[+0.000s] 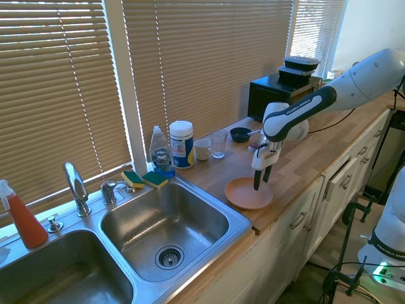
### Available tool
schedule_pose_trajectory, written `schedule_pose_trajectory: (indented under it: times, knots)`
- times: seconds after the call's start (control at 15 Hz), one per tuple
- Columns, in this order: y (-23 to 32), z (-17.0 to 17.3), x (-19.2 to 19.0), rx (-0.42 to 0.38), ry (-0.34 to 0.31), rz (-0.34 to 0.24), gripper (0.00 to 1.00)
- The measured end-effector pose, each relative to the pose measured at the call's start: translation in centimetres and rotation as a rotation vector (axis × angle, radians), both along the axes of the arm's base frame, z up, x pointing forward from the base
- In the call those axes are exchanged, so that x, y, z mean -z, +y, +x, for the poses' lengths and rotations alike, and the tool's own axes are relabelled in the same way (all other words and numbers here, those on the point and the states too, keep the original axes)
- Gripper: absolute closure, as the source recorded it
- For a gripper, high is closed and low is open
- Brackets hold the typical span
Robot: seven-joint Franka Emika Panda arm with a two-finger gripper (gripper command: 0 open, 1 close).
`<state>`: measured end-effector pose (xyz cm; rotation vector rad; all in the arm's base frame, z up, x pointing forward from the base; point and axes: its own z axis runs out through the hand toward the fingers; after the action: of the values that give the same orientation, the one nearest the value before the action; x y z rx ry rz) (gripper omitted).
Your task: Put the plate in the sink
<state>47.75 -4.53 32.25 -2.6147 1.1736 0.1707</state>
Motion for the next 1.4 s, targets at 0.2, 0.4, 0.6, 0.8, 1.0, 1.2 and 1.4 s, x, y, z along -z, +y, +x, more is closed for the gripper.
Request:
schedule_pose_trajectory:
  times: [0.2, 0.4, 0.6, 0.8, 1.0, 1.2, 1.4]
  knots:
    - [0.3, 0.2, -0.2, -0.010, 0.008, 0.015, 1.00]
    - [0.3, 0.2, 0.2, -0.021, 0.010, 0.025, 1.00]
    - [0.3, 0.2, 0.7, -0.026, 0.016, 0.033, 1.00]
    - [0.3, 0.5, 0.9, -0.029, 0.015, 0.035, 1.00]
    - [0.3, 1.0, 1.2, -0.031, 0.014, 0.043, 1.00]
    - [0.2, 1.3, 1.6, -0.033, 0.014, 0.050, 1.00]
    - [0.2, 1.3, 1.7, -0.033, 0.015, 0.055, 1.00]
